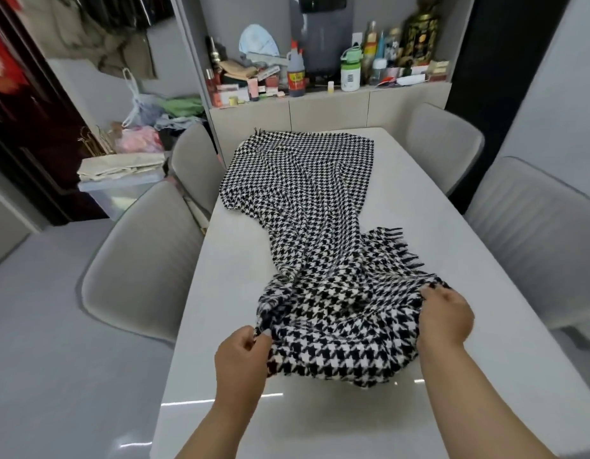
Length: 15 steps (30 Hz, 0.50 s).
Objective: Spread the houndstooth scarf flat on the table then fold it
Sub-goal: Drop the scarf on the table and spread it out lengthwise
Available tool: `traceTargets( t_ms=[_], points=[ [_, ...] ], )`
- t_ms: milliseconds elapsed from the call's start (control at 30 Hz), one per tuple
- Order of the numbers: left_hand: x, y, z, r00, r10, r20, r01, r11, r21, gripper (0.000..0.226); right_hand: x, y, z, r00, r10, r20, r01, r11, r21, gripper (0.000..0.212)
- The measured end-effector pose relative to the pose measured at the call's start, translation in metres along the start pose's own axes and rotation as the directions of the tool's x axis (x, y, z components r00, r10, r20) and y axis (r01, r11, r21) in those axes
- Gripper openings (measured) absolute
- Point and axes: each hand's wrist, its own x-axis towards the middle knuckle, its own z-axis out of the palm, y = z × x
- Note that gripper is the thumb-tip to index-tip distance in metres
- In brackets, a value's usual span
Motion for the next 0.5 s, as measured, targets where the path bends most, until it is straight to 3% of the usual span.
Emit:
traceTargets(
  t_ms=[167, 233, 333, 433, 500],
  points=[
    [-0.010, -0.008, -0.004, 0.995, 0.009, -0.104, 0.011, 0.982, 0.189, 0.032, -0.005, 0.007, -0.024, 0.984, -0.174, 0.023, 0.168, 0.893, -0.417, 0.030],
    [0.003, -0.004, -0.001, 0.993, 0.014, -0.118, 0.011, 0.978, 0.209, 0.030, -0.003, 0.002, -0.020, 0.977, -0.203, 0.059, 0.208, 0.877, -0.434, 0.028],
    [0.032, 0.005, 0.009, 0.995, 0.010, -0.095, 0.012, 0.973, 0.231, 0.023, 0.007, -0.005, 0.004, 0.958, -0.160, 0.238, 0.249, 0.874, -0.416, 0.004],
    [0.076, 0.002, 0.028, 0.996, -0.059, -0.067, 0.074, 0.968, 0.239, 0.017, 0.029, -0.005, 0.040, 0.915, -0.083, 0.394, 0.270, 0.852, -0.448, 0.039],
    [0.107, -0.010, 0.045, 0.987, -0.156, -0.044, 0.162, 0.948, 0.274, 0.020, 0.050, 0.001, 0.064, 0.886, 0.005, 0.464, 0.254, 0.831, -0.495, 0.051]
  ],
)
